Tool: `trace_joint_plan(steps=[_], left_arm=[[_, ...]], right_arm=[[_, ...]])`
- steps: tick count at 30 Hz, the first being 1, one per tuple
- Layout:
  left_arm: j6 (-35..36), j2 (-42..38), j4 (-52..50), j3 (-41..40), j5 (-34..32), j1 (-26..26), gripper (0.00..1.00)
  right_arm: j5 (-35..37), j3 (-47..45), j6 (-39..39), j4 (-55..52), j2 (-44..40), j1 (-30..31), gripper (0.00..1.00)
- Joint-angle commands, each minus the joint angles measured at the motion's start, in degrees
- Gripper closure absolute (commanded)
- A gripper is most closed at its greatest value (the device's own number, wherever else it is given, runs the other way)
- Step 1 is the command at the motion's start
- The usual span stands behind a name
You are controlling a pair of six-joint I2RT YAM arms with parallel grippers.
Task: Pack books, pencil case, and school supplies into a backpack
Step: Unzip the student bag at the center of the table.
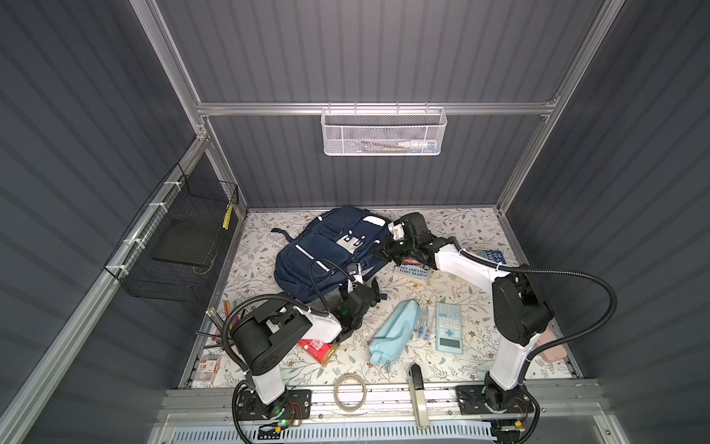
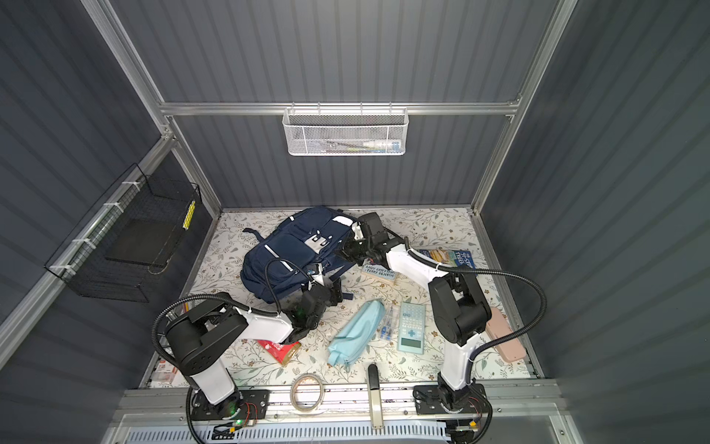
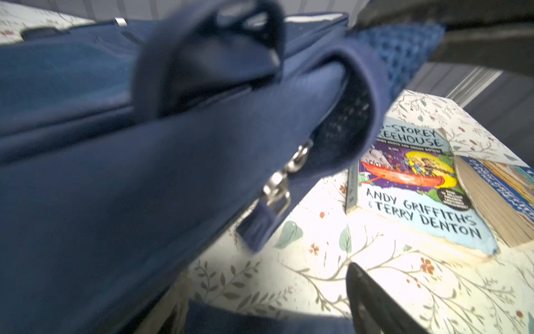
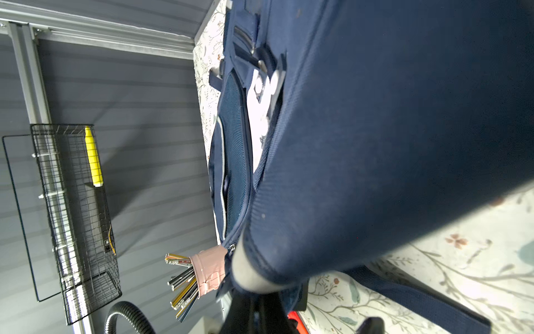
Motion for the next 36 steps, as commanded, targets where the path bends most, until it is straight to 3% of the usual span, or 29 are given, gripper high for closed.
trace_joint_plan(steps=[1, 4, 7, 8, 13, 14, 23, 31, 36], left_arm=[[2.9, -1.4, 1.9, 2.3, -2.1, 0.1, 0.16], [-1.7, -1.4, -11.0, 7.0, -7.1, 0.2, 0.16], [-3.7, -0.8, -14.3, 7.5, -8.6, 0.8, 0.24], [-4.2, -0.9, -13.9, 7.1, -7.4, 1.2, 0.31], [-6.3, -1.6, -16.3, 6.8, -5.2, 2.4, 0.95], [-6.9, -2.5, -16.9, 6.2, -5.1, 2.4, 1.00], [-12.9, -13.1, -27.6, -1.1, -1.7, 2.6, 1.00], [-12.6, -19.3, -33.5, -2.3, -0.7, 3.2, 1.00], [-12.1, -24.8, -36.8, -4.6, 3.2, 6.7, 1.00]], right_arm=[[-2.8, -1.3, -0.5, 2.5, -2.3, 0.5, 1.00], [-3.4, -2.1, -0.6, 2.5, -2.3, 0.5, 1.00], [-3.7, -2.9, -0.5, 3.2, -2.7, 0.5, 1.00], [-3.7, -3.1, -0.4, 3.2, -2.8, 0.6, 1.00], [-4.0, -3.5, -0.2, 4.0, -2.8, 0.5, 1.00], [-4.0, -3.5, -0.1, 4.3, -2.8, 0.4, 1.00], [-2.9, -0.7, -0.1, 3.9, -2.1, -1.5, 1.00], [-2.9, 1.0, -1.0, 3.0, -0.9, -2.3, 1.00], [-3.6, 2.6, -4.6, -0.7, -0.1, -5.4, 1.00]])
